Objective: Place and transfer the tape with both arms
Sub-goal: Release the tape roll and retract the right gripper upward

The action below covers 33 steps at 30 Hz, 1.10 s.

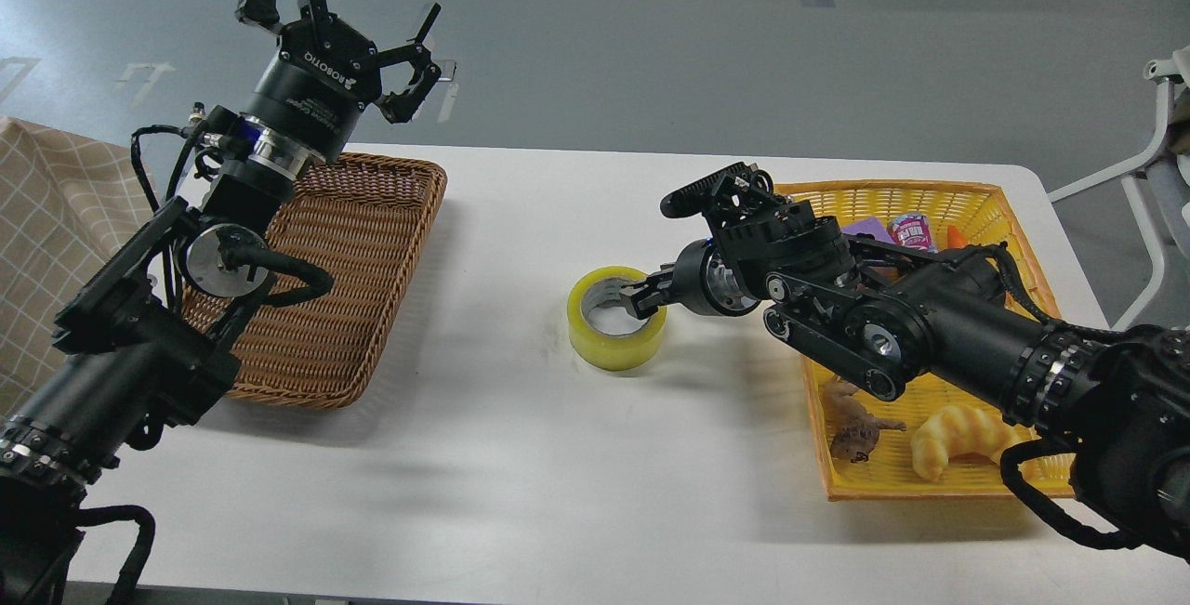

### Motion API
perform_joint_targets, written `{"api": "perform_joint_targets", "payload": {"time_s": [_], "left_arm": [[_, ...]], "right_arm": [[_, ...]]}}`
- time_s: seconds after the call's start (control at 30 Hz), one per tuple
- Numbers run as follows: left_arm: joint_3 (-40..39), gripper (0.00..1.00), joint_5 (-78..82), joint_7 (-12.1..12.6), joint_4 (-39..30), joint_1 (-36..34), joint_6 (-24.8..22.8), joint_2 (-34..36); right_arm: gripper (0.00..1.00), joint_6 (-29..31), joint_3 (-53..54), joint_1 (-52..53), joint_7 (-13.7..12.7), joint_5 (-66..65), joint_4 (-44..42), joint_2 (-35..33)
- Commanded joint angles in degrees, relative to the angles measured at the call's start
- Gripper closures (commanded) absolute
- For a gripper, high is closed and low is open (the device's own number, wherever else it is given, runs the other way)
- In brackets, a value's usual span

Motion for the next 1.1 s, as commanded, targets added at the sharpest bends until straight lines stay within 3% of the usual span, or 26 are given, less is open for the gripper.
{"api": "perform_joint_targets", "payload": {"time_s": [0.0, 0.13, 0.3, 0.5, 0.93, 1.07], "left_arm": [[0.03, 0.02, 0.05, 0.0, 0.0, 0.01, 0.0, 0.14], [0.03, 0.02, 0.05, 0.0, 0.0, -0.08, 0.0, 0.41], [0.12, 0.02, 0.14, 0.17, 0.0, 0.01, 0.0, 1.73], [0.21, 0.02, 0.14, 0.35, 0.0, 0.01, 0.0, 2.69], [1.17, 0.02, 0.76, 0.61, 0.0, -0.87, 0.0, 5.06], [1.09, 0.02, 0.76, 0.61, 0.0, -0.96, 0.0, 5.94]], "right_arm": [[0.01, 0.0, 1.7, 0.9, 0.04, 0.09, 0.66, 0.0], [0.01, 0.0, 7.15, 2.31, -0.05, 0.36, 2.95, -1.84], [0.0, 0.0, 12.86, 3.46, 0.04, 0.44, 12.26, -10.01], [0.0, 0.0, 26.39, 0.56, 0.13, 3.07, 20.0, -15.55], [0.0, 0.0, 64.35, -8.22, 0.22, 33.55, 21.94, -16.88], [0.0, 0.0, 71.14, -12.36, 0.3, 42.87, 21.5, -16.35]]}}
